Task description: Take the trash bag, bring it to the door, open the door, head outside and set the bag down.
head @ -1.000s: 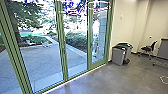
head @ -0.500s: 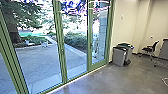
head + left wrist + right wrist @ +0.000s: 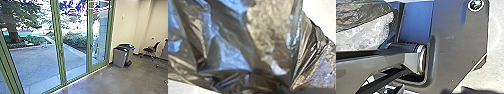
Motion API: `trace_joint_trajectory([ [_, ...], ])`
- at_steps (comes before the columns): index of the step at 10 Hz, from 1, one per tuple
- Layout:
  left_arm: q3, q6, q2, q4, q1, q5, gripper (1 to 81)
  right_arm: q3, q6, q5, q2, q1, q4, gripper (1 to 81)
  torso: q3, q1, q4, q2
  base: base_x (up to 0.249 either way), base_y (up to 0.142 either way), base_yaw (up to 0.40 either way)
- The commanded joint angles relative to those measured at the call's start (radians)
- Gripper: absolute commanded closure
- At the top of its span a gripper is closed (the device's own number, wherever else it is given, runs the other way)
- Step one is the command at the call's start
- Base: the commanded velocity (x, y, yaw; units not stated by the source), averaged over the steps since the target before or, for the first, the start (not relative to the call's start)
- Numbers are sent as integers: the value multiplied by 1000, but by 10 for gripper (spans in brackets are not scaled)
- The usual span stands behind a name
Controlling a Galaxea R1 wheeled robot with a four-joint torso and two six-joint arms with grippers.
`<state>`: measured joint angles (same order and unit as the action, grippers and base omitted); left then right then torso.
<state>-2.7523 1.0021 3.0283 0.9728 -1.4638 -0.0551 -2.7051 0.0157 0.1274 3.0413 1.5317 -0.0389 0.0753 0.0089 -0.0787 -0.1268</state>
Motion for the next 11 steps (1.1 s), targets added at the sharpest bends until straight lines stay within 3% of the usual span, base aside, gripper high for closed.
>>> trace_joint_trajectory([
  [1, -1, 12, 0, 3, 61, -75, 811, 4, 1, 61, 1, -58, 5, 10, -71, 0, 71, 0, 172, 0, 0],
  [2, -1, 12, 0, 3, 61, -75, 811, 2, 3, 63, 1, -58, 5, 10, -83, 0, 84, 0, 173, 0, 0],
  [3, -1, 12, 0, 3, 61, -75, 811, 4, 3, 63, 1, -57, 7, 10, -106, 0, 108, 0, 172, 0, 0],
  [4, -1, 12, 0, 3, 61, -75, 811, 4, 3, 63, 1, -57, 7, 10, -123, 0, 124, 0, 173, 0, 0],
  [5, -1, 12, 0, 3, 61, -75, 811, 2, 3, 63, 1, -57, 7, 10, -85, 0, 87, 0, 173, 0, 0],
  [6, -3, 12, 0, 3, 61, -75, 811, 4, 3, 61, 3, -58, 7, 10, -98, -1, 107, -1, 172, 0, 0],
  [8, -3, 12, 0, 3, 61, -75, 811, 4, 3, 63, 3, -57, 7, 10, -207, -1, 116, -1, 172, 0, 0],
  [9, -3, 12, 0, 3, 61, -75, 811, 2, 3, 63, 3, -57, 7, 10, -206, -1, 116, -1, 173, 0, 0],
  [10, -3, 12, 0, 3, 61, -75, 811, 2, 3, 63, 3, -58, 7, 10, -116, -1, 116, -1, 173, 0, 0],
  [11, -3, 10, 0, 3, 61, -75, 811, 4, 3, 61, 3, -58, 7, 10, -133, -1, 116, -1, 173, 0, 0],
])
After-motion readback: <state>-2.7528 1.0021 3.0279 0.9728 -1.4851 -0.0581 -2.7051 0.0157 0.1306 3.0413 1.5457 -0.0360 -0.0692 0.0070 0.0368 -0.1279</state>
